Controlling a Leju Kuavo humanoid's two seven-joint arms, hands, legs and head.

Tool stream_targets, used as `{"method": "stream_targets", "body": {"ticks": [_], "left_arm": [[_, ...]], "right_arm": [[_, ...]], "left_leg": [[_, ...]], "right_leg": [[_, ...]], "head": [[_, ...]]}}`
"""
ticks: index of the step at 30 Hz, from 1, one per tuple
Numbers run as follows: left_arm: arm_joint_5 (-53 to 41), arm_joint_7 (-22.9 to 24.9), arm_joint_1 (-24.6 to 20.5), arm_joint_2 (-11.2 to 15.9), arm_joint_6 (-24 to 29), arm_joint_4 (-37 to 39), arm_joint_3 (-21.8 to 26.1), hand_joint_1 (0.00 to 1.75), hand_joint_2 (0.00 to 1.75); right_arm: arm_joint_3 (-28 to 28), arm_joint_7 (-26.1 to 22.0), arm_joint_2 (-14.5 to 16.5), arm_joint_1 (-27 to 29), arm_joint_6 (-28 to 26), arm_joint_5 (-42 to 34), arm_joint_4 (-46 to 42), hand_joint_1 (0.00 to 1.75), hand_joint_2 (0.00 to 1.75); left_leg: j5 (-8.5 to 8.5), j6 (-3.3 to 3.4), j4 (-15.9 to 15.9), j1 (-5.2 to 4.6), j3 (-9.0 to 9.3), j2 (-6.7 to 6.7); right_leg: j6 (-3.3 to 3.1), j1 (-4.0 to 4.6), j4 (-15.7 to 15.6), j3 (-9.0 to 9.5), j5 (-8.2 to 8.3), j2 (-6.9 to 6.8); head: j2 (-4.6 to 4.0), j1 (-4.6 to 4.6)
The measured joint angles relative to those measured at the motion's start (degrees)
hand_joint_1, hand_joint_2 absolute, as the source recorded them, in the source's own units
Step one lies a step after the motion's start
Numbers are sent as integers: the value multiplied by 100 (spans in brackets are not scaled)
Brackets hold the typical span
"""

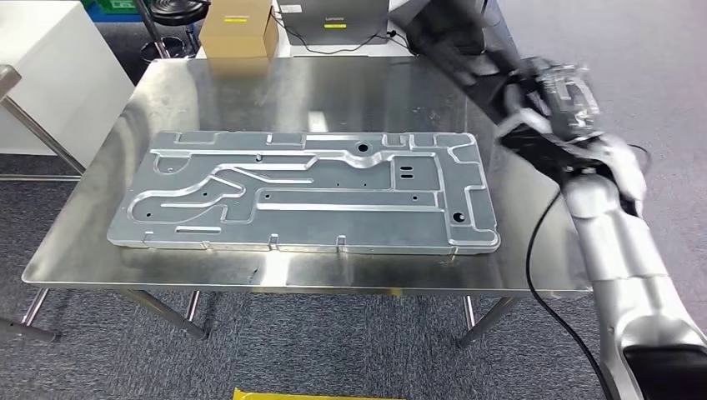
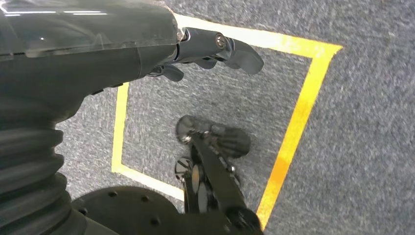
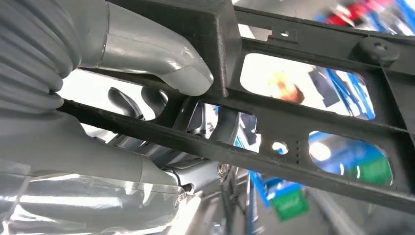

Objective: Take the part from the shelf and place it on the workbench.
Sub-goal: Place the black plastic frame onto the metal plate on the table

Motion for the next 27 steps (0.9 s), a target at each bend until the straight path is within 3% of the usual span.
{"method": "stream_targets", "body": {"ticks": [1, 3, 7, 9, 11, 12, 13, 15, 17, 21, 23, 24, 26, 27], "left_arm": [[-2, -1, -9, 9, -1, 0, -1, 0, 175], [-8, -7, -36, 24, -3, 0, -2, 0, 175], [-5, -34, -56, 36, -29, 1, -2, 0, 175], [-2, -58, -68, 33, -63, 2, -3, 0, 175], [-7, -77, -80, 32, -84, 2, -4, 0, 175], [-21, -86, -81, 31, -92, 2, -5, 0, 175], [-39, -95, -78, 31, -102, 2, -9, 0, 175], [-93, -110, -63, 29, -133, 5, -27, 0, 175], [-133, -123, -56, 28, -170, 9, -46, 0, 175], [-211, -202, -55, 28, -202, 14, -103, 0, 175], [-240, -283, -54, 26, -213, 18, -143, 0, 175], [-248, -325, -55, 25, -219, 20, -161, 0, 175], [-262, -399, -53, 23, -238, 24, -185, 0, 175], [-273, -426, -47, 24, -244, 25, -193, 0, 175]], "right_arm": [[227, 49, 79, -158, -90, 287, 257, 164, 175], [690, 165, 287, -453, -214, 774, 750, 164, 175], [1684, 413, 858, -867, -273, 1631, 1650, 164, 175], [2140, 549, 1168, -1017, -274, 1946, 2042, 164, 175], [2519, 665, 1441, -1093, -268, 2162, 2370, 164, 175], [2693, 716, 1561, -1099, -262, 2240, 2513, 164, 175], [2852, 761, 1672, -1100, -254, 2302, 2638, 164, 175], [3101, 844, 1884, -1109, -236, 2374, 2844, 164, 175], [3250, 898, 2069, -1129, -216, 2391, 3002, 164, 175], [3448, 1026, 2371, -1106, -161, 2400, 3277, 164, 175], [3516, 1107, 2498, -1096, -126, 2410, 3396, 164, 175], [3547, 1147, 2551, -1084, -106, 2418, 3456, 164, 175], [3604, 1193, 2632, -1038, -79, 2430, 3569, 82, 87], [3626, 1212, 2659, -1004, -73, 2432, 3620, 41, 44]], "left_leg": [[170, 44, -392, -21, 173, 7], [296, 103, -859, -68, 373, 17], [323, 155, -1046, -41, 476, 29], [346, 183, -1120, -13, 534, 38], [332, 200, -1123, -9, 552, 28], [320, 197, -1116, -5, 560, 14], [305, 188, -1103, 1, 566, -2], [251, 144, -1047, 15, 578, -34], [191, 82, -972, 6, 559, -49], [150, -49, -950, 12, 547, -40], [-1, -105, -758, 27, 484, -23], [-155, -130, -486, 35, 371, -13], [-481, -169, 262, 43, 26, -5], [-559, -182, 542, 46, -115, -3]], "right_leg": [[3, 13, -1, 7, -9, 7], [32, 15, -6, -2, -13, 21], [131, 20, 42, -26, -71, 15], [156, 16, 521, -242, -333, -3], [181, -3, 1241, -620, -619, -6], [195, -16, 1456, -751, -645, -7], [205, -29, 1469, -790, -560, -8], [204, -50, 879, -566, -137, -13], [170, -39, 234, -289, 131, -18], [54, -7, 15, -212, 146, 7], [-12, -27, -35, -166, 159, 4], [-34, -33, -52, -145, 161, 0], [-57, -27, -55, -128, 151, -8], [-62, -24, -54, -122, 146, -9]], "head": [[0, 3], [0, 4], [1, 7], [0, 13], [0, 14], [1, 15], [1, 15], [1, 16], [1, 13], [1, 4], [1, -3], [1, -8], [1, -15], [1, -15]]}}
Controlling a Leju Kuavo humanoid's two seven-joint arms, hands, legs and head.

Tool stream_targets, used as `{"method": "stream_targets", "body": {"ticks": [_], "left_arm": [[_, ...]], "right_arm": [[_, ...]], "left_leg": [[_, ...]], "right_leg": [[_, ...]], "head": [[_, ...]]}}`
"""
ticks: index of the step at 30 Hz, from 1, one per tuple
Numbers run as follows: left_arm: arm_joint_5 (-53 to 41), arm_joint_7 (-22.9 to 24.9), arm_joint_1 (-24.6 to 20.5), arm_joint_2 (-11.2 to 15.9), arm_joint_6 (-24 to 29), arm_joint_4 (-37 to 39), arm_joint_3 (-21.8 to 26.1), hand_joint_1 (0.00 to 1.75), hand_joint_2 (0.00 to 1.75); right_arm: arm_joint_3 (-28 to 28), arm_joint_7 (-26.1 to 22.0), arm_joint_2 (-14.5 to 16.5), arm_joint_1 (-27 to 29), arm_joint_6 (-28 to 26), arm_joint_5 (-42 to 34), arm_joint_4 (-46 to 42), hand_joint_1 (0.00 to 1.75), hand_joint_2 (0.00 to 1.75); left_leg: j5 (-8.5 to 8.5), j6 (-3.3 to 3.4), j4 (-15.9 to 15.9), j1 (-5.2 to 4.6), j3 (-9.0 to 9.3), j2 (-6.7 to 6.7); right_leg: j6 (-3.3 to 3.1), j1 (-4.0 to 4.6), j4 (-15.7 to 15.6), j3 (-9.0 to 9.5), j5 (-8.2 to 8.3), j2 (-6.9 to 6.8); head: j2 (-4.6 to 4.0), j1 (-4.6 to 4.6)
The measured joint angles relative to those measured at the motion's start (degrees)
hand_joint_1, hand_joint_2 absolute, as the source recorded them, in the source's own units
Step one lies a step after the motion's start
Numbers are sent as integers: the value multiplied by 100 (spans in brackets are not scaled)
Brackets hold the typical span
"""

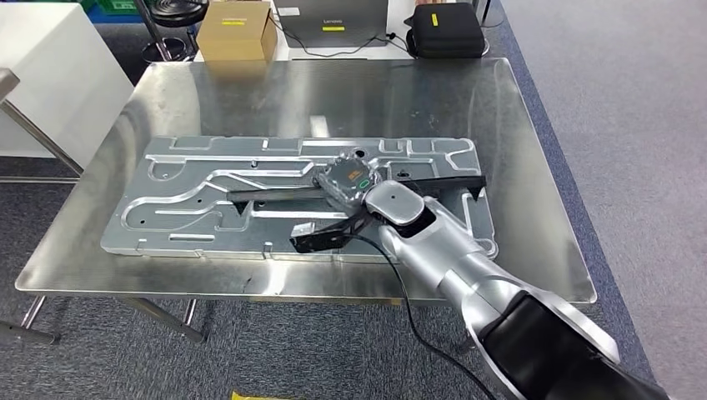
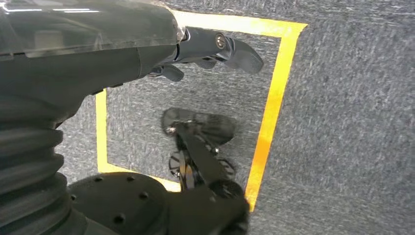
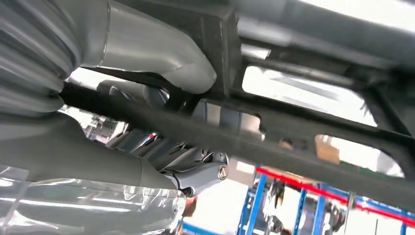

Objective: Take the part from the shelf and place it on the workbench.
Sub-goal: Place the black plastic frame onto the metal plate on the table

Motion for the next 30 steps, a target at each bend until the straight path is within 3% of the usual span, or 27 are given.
{"method": "stream_targets", "body": {"ticks": [1, 2, 4, 6, 8, 11, 12, 14, 16, 17, 18, 19, 21, 23, 26, 28, 30], "left_arm": [[-10, -21, 6, 1, -5, 1, -8, 0, 175], [-21, -32, 9, 2, -7, 1, -18, 0, 175], [-32, -33, 5, 8, -3, 2, -40, 0, 175], [-40, -16, -6, 13, -1, 3, -62, 0, 87], [-48, -4, -8, 14, -1, 4, -81, 0, 0], [-77, 31, -8, 15, -19, 4, -101, 0, 0], [-87, 51, -12, 15, -31, 5, -109, 0, 0], [-98, 89, -16, 17, -49, 6, -126, 0, 0], [-103, 113, -15, 19, -51, 6, -133, 0, 0], [-103, 117, -15, 19, -51, 6, -134, 0, 0], [-104, 119, -15, 19, -51, 6, -135, 0, 0], [-104, 120, -16, 18, -51, 7, -136, 0, 0], [-103, 118, -16, 9, -51, 19, -138, 0, 0], [-96, 115, -13, 2, -51, 30, -139, 0, 0], [-42, 100, -7, 19, -56, 33, -138, 0, 0], [29, 83, -6, 31, -68, 37, -134, 0, 0], [122, 62, -5, 33, -96, 39, -119, 0, 0]], "right_arm": [[17, 22, 21, 37, 3, -1, 44, 0, 0], [31, 53, 37, 69, 5, -1, 82, 0, 0], [49, 124, 56, 107, 7, -3, 141, 0, 0], [55, 167, 63, 108, 2, -17, 185, 0, 0], [41, 180, 64, 110, -13, -79, 216, 0, 0], [-79, 155, 63, 109, -60, -288, 230, 0, 0], [-143, 136, 62, 107, -90, -371, 228, 0, 0], [-297, 53, 52, 119, -152, -557, 215, 0, 0], [-486, -110, 28, 164, -185, -812, 162, 0, 0], [-599, -218, 16, 192, -189, -973, 112, 0, 0], [-734, -355, 6, 216, -180, -1167, 39, 0, 0], [-881, -524, -2, 234, -146, -1390, -57, 0, 0], [-1216, -959, -31, 280, 45, -1963, -338, 0, 0], [-1578, -1431, -95, 386, 408, -2691, -716, 0, 0], [-2168, -1993, -221, 599, 1028, -3904, -1403, 0, 0], [-2549, -2246, -312, 758, 1391, -4783, -1974, 0, 0], [-2893, -2345, -451, 1025, 1581, -5569, -2665, 0, 0]], "left_leg": [[35, -7, 73, 3, -48, 1], [170, -8, -80, 8, 12, 3], [550, 3, -841, 23, 364, 6], [729, 51, -1404, 8, 634, 0], [731, 125, -1495, -27, 676, -9], [769, 246, -1544, -15, 698, -3], [781, 283, -1564, -8, 707, 2], [782, 330, -1570, -21, 709, 9], [778, 349, -1564, -47, 709, 9], [775, 353, -1558, -61, 710, 6], [773, 355, -1553, -76, 713, 3], [770, 355, -1547, -89, 715, 0], [759, 335, -1533, -118, 707, -2], [755, 289, -1531, -117, 698, 0], [681, 210, -1470, -111, 677, 0], [390, 153, -1020, -90, 490, 4], [46, 98, -274, -45, 162, 9]], "right_leg": [[-1, 1, 2, 5, -4, 1], [3, 0, 4, 13, -9, 4], [28, -1, 9, 31, -25, 11], [78, 17, 16, 32, -34, 21], [143, 28, 1, 32, -22, 28], [238, 16, 93, 3, -109, 19], [258, 15, 299, -89, -239, 13], [276, 18, 1028, -433, -603, 2], [270, 24, 1590, -710, -768, 2], [252, 28, 1570, -706, -690, 3], [220, 38, 1324, -590, -521, 3], [173, 56, 925, -395, -315, 2], [92, 101, 214, -56, -58, -13], [64, 135, -7, 37, -26, -27], [20, 94, -102, 80, 24, -42], [-10, 55, -162, 117, 53, -56], [-15, 47, -166, 124, 48, -68]], "head": [[0, 1], [0, 0], [0, 1], [0, 3], [0, 6], [-1, 10], [-1, 11], [0, 11], [0, 11], [0, 11], [0, 11], [0, 12], [0, 9], [0, 8], [0, 0], [0, -22], [0, -35]]}}
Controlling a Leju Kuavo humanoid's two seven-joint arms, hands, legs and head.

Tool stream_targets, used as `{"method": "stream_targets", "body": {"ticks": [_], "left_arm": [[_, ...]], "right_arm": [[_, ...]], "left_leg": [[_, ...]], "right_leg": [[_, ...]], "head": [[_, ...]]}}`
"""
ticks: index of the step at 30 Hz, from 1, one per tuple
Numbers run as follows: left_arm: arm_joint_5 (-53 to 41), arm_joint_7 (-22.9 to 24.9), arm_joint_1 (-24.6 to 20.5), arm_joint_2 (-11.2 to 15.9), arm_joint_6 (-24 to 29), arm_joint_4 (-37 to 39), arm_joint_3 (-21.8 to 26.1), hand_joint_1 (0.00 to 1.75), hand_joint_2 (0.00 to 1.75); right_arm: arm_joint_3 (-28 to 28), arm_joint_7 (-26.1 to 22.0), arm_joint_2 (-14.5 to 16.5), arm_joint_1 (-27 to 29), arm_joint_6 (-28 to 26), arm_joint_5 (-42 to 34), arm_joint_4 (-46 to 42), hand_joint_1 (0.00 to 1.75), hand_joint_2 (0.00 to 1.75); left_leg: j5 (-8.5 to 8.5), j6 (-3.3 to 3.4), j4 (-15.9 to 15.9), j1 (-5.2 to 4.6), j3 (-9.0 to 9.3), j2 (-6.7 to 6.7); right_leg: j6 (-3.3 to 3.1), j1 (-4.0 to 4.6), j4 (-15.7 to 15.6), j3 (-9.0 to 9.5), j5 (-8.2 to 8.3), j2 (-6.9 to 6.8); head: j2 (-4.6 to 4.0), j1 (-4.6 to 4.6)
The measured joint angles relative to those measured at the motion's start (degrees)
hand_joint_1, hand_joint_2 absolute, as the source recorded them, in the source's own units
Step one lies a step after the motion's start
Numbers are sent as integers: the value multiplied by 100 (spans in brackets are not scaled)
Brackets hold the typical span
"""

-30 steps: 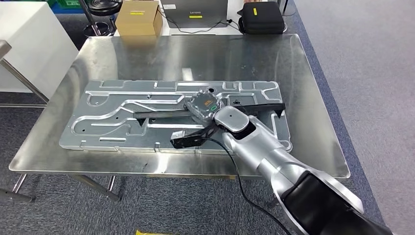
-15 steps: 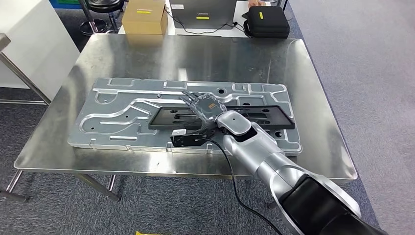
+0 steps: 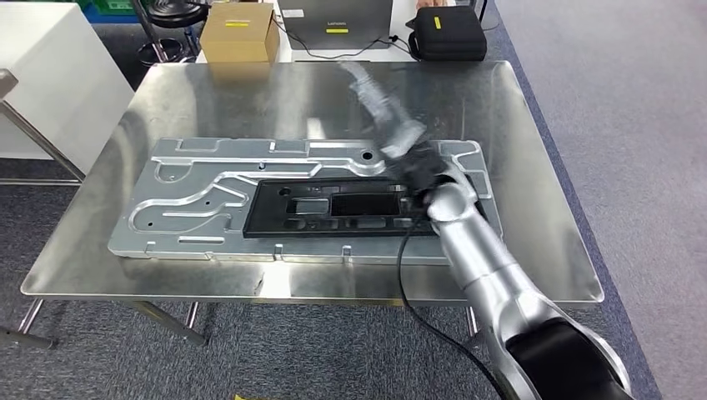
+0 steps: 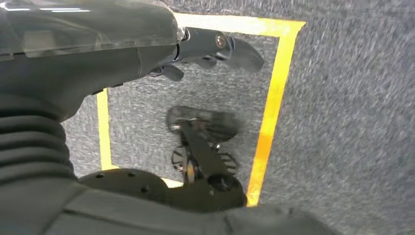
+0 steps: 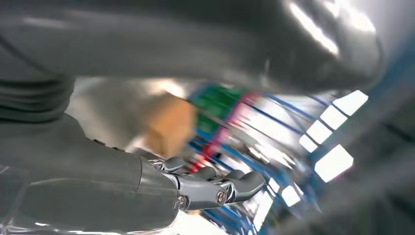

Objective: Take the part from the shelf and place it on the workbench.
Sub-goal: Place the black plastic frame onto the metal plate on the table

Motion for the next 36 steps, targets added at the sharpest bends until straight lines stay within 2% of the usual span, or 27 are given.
{"method": "stream_targets", "body": {"ticks": [1, 2, 3, 5, 6, 7, 10, 11, 12, 13, 15, 16, 17, 18, 21, 22, 23, 26, 27, 28, 30, 31, 32, 33, 34, 35, 36], "left_arm": [[54, -16, 7, 2, -11, 0, 16, 0, 0], [105, -36, 17, 3, -20, 0, 35, 0, 0], [154, -56, 27, 3, -22, 0, 58, 0, 0], [253, -85, 40, 1, -18, 1, 116, 0, 0], [298, -91, 43, -2, -9, 1, 149, 0, 0], [337, -93, 50, -8, 5, 2, 183, 0, 0], [414, -95, 86, -30, 58, 2, 271, 0, 0], [433, -94, 94, -39, 71, 2, 297, 0, 0], [447, -92, 98, -48, 80, 2, 317, 0, 0], [457, -92, 98, -55, 87, 2, 332, 0, 0], [460, -101, 92, -60, 97, 2, 355, 0, 0], [459, -114, 91, -62, 99, 2, 364, 0, 0], [459, -132, 91, -63, 98, 2, 373, 0, 0], [458, -153, 90, -64, 95, 2, 376, 0, 0], [447, -196, 86, -68, 61, 2, 378, 0, 0], [441, -202, 86, -69, 48, 2, 379, 0, 0], [435, -207, 87, -71, 40, 2, 379, 0, 0], [408, -208, 91, -66, 31, 2, 380, 0, 0], [399, -203, 92, -62, 30, 1, 380, 0, 0], [392, -196, 94, -59, 30, 1, 380, 0, 0], [381, -174, 98, -59, 33, 0, 380, 0, 0], [380, -159, 100, -61, 37, 0, 380, 0, 0], [381, -144, 100, -62, 43, 0, 380, 0, 0], [385, -128, 99, -62, 51, 0, 380, 0, 0], [393, -113, 96, -62, 59, 0, 381, 0, 0], [403, -100, 94, -62, 64, 0, 383, 0, 0], [416, -90, 89, -62, 69, 0, 386, 0, 0]], "right_arm": [[-168, -26, -91, 188, 19, -321, -407, 0, 0], [-323, -55, -186, 402, -5, -546, -829, 0, 0], [-471, -96, -278, 634, -71, -667, -1271, 0, 0], [-736, -178, -460, 1152, -325, -622, -2166, 0, 0], [-853, -208, -563, 1452, -506, -514, -2633, 0, 0], [-948, -229, -679, 1790, -718, -393, -3103, 0, 0], [-1046, -262, -1124, 2877, -1545, -38, -4354, 0, 0], [-1031, -262, -1291, 3215, -1858, 66, -4678, 0, 0], [-998, -259, -1465, 3522, -2168, 157, -4958, 0, 0], [-953, -256, -1632, 3794, -2469, 231, -5185, 0, 0], [-809, -250, -1939, 4271, -2962, 355, -5491, 0, 0], [-734, -249, -2052, 4485, -3134, 426, -5588, 0, 0], [-668, -249, -2138, 4683, -3251, 496, -5670, 0, 0], [-618, -248, -2192, 4852, -3320, 561, -5737, 0, 0], [-545, -248, -2259, 5219, -3365, 730, -5911, 0, 0], [-540, -248, -2266, 5321, -3350, 793, -5958, 0, 0], [-540, -247, -2268, 5405, -3333, 862, -5990, 0, 0], [-543, -247, -2260, 5567, -3327, 1078, -6029, 0, 0], [-559, -246, -2250, 5613, -3329, 1169, -6030, 0, 0], [-589, -246, -2230, 5671, -3328, 1260, -6029, 0, 0], [-735, -223, -2135, 5848, -3319, 1498, -6012, 0, 0], [-838, -181, -2071, 5939, -3313, 1623, -5991, 0, 0], [-983, -111, -1991, 6022, -3304, 1765, -5948, 0, 0], [-1144, -25, -1914, 6088, -3290, 1880, -5889, 0, 0], [-1329, 62, -1839, 6146, -3269, 1967, -5808, 0, 0], [-1535, 143, -1766, 6200, -3245, 2027, -5712, 0, 0], [-1743, 202, -1699, 6248, -3217, 2058, -5612, 0, 0]], "left_leg": [[-65, -24, 248, 23, -112, 2], [-19, -45, 290, 45, -129, 4], [126, -63, 104, 66, -34, 6], [496, -85, -655, 98, 371, 3], [599, -73, -986, 97, 545, -6], [637, -51, -1184, 91, 651, -15], [608, 70, -1266, 74, 685, -30], [620, 118, -1281, 74, 685, -26], [639, 168, -1298, 72, 677, -21], [659, 210, -1312, 70, 665, -14], [689, 264, -1309, 43, 619, -3], [704, 279, -1302, 28, 591, 1], [721, 288, -1292, 13, 558, 4], [740, 290, -1280, 1, 524, 4], [808, 252, -1248, -27, 455, -4], [834, 223, -1245, -32, 453, -8], [861, 190, -1243, -33, 451, -10], [934, 82, -1247, -28, 412, -10], [838, 48, -1172, -28, 361, -9], [644, 18, -1005, -23, 290, -7], [46, -22, -385, -2, 125, 0], [-170, -28, -66, 7, 89, 2], [-267, -24, 160, 10, 113, 2], [-222, -14, 222, 7, 216, 2], [-78, 4, 106, 0, 405, 2], [76, 30, -176, -11, 680, 1], [130, 64, -580, -30, 990, 0]], "right_leg": [[6, -4, 1, 4, -7, -8], [18, -10, 3, 11, -16, -13], [37, -20, 7, 24, -29, -14], [97, -34, 24, 64, -69, -12], [131, -32, 42, 75, -86, -12], [164, -26, 53, 81, -95, -15], [261, -26, 59, 89, -114, -25], [291, -37, 108, 78, -184, -20], [313, -49, 252, 27, -327, -9], [328, -55, 497, -63, -531, 3], [338, -52, 1213, -318, -984, 16], [339, -52, 1497, -402, -1109, 18], [333, -52, 1617, -400, -1133, 18], [321, -53, 1519, -291, -1056, 18], [258, -30, 417, 467, -695, 17], [243, -11, 160, 633, -633, 19], [232, 10, 37, 698, -612, 21], [154, 20, 8, 603, -494, 15], [116, 5, -4, 549, -430, 8], [81, -11, -22, 487, -364, -2], [33, -5, -28, 332, -239, -22], [20, 7, -23, 247, -181, -32], [15, 20, -14, 154, -118, -39], [17, 28, 1, 58, -57, -41], [22, 32, 23, -36, -1, -41], [31, 34, 50, -123, 48, -40], [46, 36, 77, -193, 96, -40]], "head": [[0, 1], [0, 1], [0, 1], [0, 2], [0, -1], [0, -3], [0, -6], [0, -5], [0, -3], [0, -3], [0, -3], [0, -3], [0, -3], [0, -3], [0, -6], [0, -8], [0, -8], [0, -8], [0, -14], [0, -23], [-1, -41], [-1, -46], [0, -46], [0, -48], [0, -48], [0, -48], [0, -49]]}}
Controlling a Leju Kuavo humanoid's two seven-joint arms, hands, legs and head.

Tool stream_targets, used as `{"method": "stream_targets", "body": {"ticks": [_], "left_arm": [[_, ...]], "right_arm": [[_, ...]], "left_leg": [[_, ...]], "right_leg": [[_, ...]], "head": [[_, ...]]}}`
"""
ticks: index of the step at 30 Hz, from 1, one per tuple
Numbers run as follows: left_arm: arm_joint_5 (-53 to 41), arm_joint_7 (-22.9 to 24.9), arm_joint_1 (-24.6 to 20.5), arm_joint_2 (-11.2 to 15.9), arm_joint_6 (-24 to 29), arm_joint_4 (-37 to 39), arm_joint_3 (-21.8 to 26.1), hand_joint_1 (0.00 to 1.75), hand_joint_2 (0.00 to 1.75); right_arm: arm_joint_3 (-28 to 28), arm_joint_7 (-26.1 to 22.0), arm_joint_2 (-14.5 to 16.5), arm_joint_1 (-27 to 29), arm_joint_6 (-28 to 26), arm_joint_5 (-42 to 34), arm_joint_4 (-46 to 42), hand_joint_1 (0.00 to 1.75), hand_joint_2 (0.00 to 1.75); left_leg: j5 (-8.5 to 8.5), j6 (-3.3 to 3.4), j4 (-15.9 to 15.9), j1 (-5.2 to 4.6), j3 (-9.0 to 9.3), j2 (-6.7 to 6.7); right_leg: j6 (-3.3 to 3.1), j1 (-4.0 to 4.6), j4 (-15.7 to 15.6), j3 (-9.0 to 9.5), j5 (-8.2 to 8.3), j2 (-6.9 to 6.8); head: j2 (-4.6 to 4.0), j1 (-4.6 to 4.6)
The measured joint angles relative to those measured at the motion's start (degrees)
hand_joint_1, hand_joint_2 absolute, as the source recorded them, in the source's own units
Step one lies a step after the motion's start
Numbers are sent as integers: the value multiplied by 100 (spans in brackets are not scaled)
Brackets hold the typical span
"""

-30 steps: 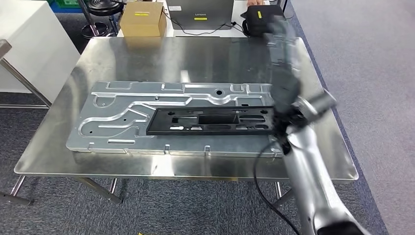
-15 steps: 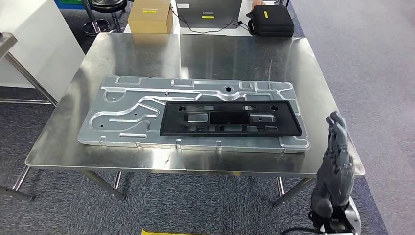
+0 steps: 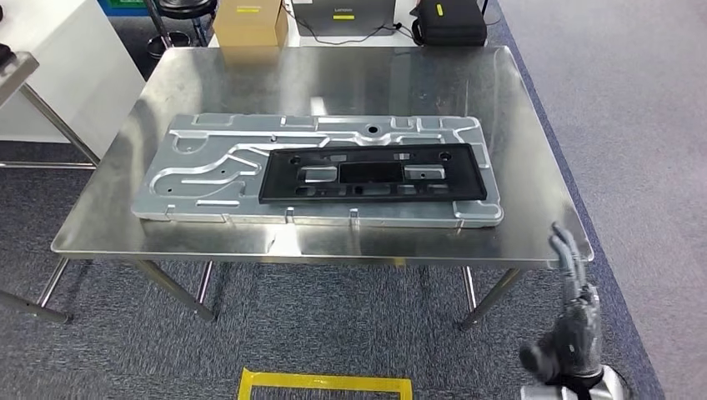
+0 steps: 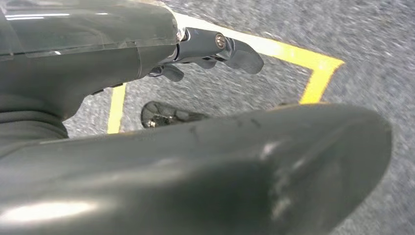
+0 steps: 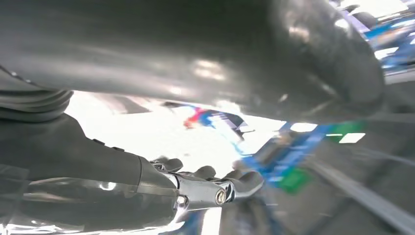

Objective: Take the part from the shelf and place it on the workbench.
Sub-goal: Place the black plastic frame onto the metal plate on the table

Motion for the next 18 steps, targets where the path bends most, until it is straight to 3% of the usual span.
{"method": "stream_targets", "body": {"ticks": [2, 3, 5, 6, 7, 8, 10, 11, 12, 13, 15, 17, 18], "left_arm": [[30, 8, -9, 1, 5, 0, 14, 0, 0], [40, 8, -9, -1, 9, 0, 25, 0, 0], [46, 3, 12, -19, 17, 0, 45, 0, 0], [43, -2, 23, -35, 21, 0, 52, 0, 0], [34, -10, 35, -51, 24, 0, 57, 0, 0], [18, -20, 46, -67, 26, 0, 60, 0, 0], [-28, -38, 77, -78, 19, 0, 61, 0, 0], [-54, -44, 94, -79, 13, 0, 61, 0, 0], [-74, -50, 108, -79, 5, 0, 62, 0, 0], [-90, -55, 114, -79, -3, 0, 61, 0, 0], [-100, -73, 110, -79, -18, 0, 60, 0, 0], [-102, -96, 96, -78, -29, 0, 60, 0, 0], [-104, -105, 88, -77, -33, 0, 60, 0, 0]], "right_arm": [[-457, 98, 154, 63, 88, 123, 247, 0, 0], [-736, 171, 251, 69, 156, 259, 438, 0, 0], [-1484, 267, 436, 5, 276, 665, 1080, 0, 0], [-1991, 212, 498, -78, 296, 893, 1569, 0, 0], [-2559, 87, 532, -186, 286, 1108, 2125, 0, 0], [-3148, -59, 545, -303, 246, 1306, 2707, 0, 0], [-4245, -209, 557, -514, 84, 1733, 3811, 0, 0], [-4697, -170, 569, -596, -18, 1967, 4295, 0, 0], [-5086, -74, 589, -668, -110, 2203, 4734, 0, 0], [-5415, 55, 614, -731, -179, 2420, 5122, 0, 0], [-5929, 357, 670, -860, -229, 2783, 5765, 0, 0], [-6331, 784, 710, -1004, -175, 3116, 6312, 0, 0], [-6497, 1045, 724, -1063, -96, 3271, 6574, 0, 0]], "left_leg": [[-59, 71, -718, -42, 475, -3], [-117, 107, -899, -64, 563, -5], [-21, 187, -979, -69, 539, -2], [60, 234, -1009, -62, 493, 3], [153, 282, -1042, -51, 428, 8], [242, 318, -1062, -43, 350, 8], [383, 351, -1057, -53, 169, -5], [447, 346, -1044, -55, 76, -10], [507, 335, -1023, -56, -20, -11], [561, 318, -993, -55, -115, -8], [640, 268, -910, -59, -288, 8], [694, 208, -812, -70, -403, 40], [729, 174, -783, -69, -435, 55]], "right_leg": [[50, -1, 22, -73, 98, -3], [84, -7, 9, -77, 154, -6], [159, -21, -46, -66, 260, -8], [195, -32, -21, -91, 199, 4], [227, -41, 93, -141, 22, 19], [256, -52, 322, -215, -258, 35], [307, -66, 1027, -374, -838, 54], [331, -70, 1341, -406, -944, 55], [349, -80, 1521, -373, -911, 56], [362, -94, 1512, -250, -777, 56], [368, -132, 925, 300, -556, 56], [326, -123, 112, 896, -644, 69], [286, -99, -126, 1044, -714, 74]], "head": [[0, 5], [0, -4], [-1, -25], [0, -34], [-1, -29], [0, -23], [0, -11], [0, -10], [0, -10], [0, -9], [0, -9], [0, -16], [0, -17]]}}
